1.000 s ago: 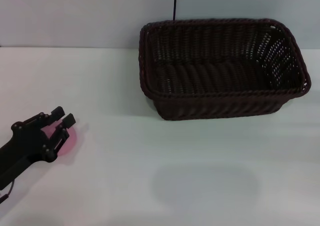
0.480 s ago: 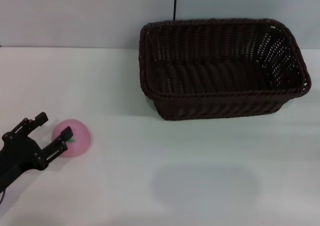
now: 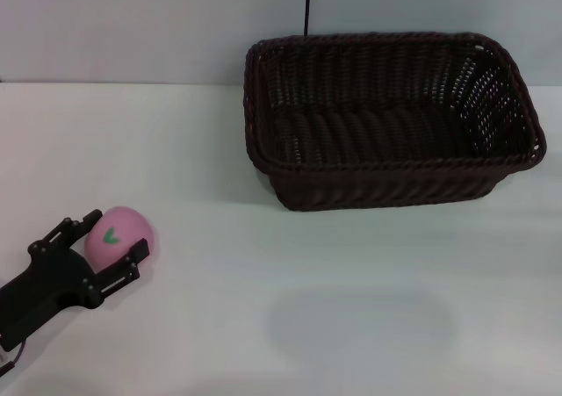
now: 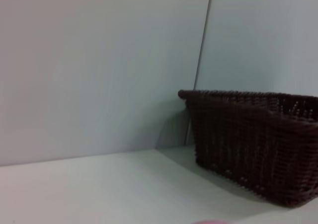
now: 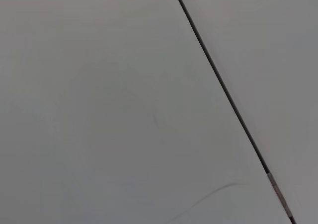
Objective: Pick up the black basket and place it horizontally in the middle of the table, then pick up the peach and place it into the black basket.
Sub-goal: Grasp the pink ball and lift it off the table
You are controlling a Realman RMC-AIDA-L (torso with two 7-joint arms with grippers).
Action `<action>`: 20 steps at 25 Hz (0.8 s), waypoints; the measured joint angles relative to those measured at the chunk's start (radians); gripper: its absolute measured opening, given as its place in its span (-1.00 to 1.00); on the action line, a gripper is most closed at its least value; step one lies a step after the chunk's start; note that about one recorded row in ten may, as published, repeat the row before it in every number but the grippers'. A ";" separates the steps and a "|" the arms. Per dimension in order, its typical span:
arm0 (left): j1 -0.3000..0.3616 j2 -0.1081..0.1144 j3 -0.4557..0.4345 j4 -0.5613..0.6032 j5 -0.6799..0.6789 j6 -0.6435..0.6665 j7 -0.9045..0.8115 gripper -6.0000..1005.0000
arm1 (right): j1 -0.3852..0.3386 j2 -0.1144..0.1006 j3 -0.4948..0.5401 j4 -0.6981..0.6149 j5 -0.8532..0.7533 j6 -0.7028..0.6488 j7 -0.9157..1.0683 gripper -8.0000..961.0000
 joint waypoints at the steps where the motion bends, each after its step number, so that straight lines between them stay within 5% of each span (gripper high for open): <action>1: -0.002 0.000 0.002 -0.002 0.000 -0.006 0.001 0.68 | 0.000 0.000 0.000 0.000 0.000 0.000 0.000 0.30; 11: -0.010 -0.003 0.007 -0.003 0.000 -0.012 0.022 0.61 | 0.001 0.001 0.000 -0.001 0.000 0.001 0.000 0.30; 20: -0.024 -0.003 0.007 -0.008 0.000 0.005 0.017 -0.01 | 0.003 0.000 0.000 0.015 0.000 0.005 -0.013 0.30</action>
